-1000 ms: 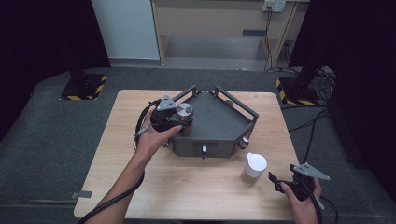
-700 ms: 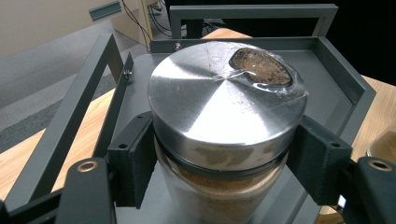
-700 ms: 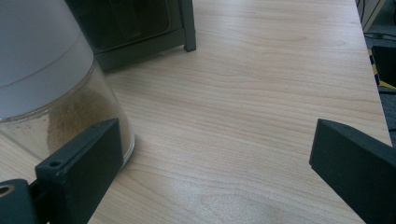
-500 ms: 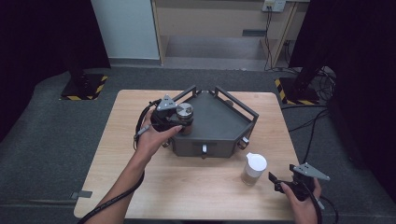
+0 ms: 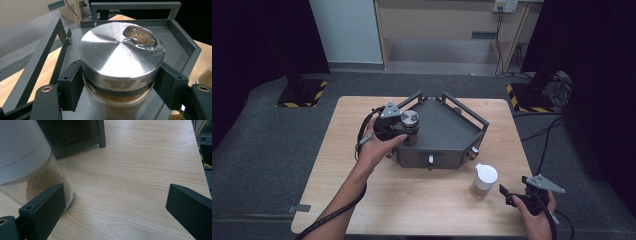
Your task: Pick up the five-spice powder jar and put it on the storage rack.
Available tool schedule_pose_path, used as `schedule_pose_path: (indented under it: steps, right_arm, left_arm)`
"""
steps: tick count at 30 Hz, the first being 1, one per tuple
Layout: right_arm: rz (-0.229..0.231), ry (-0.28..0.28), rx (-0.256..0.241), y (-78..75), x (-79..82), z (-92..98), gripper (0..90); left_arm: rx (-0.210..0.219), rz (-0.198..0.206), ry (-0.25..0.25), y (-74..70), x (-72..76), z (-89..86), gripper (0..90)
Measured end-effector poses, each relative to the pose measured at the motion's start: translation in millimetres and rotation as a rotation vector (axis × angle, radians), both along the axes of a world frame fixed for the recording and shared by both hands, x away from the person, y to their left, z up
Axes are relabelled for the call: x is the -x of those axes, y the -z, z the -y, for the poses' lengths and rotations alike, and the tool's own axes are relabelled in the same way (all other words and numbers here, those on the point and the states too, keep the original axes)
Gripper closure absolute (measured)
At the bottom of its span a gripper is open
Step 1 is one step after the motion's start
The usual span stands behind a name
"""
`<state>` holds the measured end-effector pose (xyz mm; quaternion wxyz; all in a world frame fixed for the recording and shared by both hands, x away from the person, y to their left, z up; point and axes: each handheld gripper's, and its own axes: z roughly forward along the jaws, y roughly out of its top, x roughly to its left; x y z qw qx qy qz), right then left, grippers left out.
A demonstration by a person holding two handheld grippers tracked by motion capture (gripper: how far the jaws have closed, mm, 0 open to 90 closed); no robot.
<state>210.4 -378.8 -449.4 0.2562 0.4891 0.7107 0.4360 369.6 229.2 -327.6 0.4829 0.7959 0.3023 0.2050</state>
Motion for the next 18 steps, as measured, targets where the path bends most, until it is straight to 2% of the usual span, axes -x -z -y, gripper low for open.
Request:
schedule_pose_path:
  steps: [5, 6, 8, 11, 18]
  right_arm:
    - [0.0, 0.0, -0.001, 0.2, -0.1, 0.1, 3.2]
    - [0.0, -0.001, -0.001, 0.2, -0.1, 0.1, 3.2]
    - [0.001, -0.001, -0.002, 0.2, 0.1, 0.2, 3.1]
    - [0.002, -0.001, 0.0, 0.0, 0.3, 0.1, 3.1]
    - [0.003, 0.005, -0.003, -0.1, 1.1, 0.7, 3.1]
  left_arm:
    - [0.01, 0.005, 0.005, 2.3, 0.4, -1.9, 28.2]
    - [0.019, -0.001, 0.006, 3.0, 0.1, -2.7, 23.1]
    - [0.005, 0.008, 0.003, 2.8, 0.7, -1.8, 14.5]
    - [0.006, 0.015, -0.005, 1.9, 3.7, -3.6, 8.0]
    - [-0.046, 0.057, -0.022, -10.4, 23.8, -7.9, 3.9]
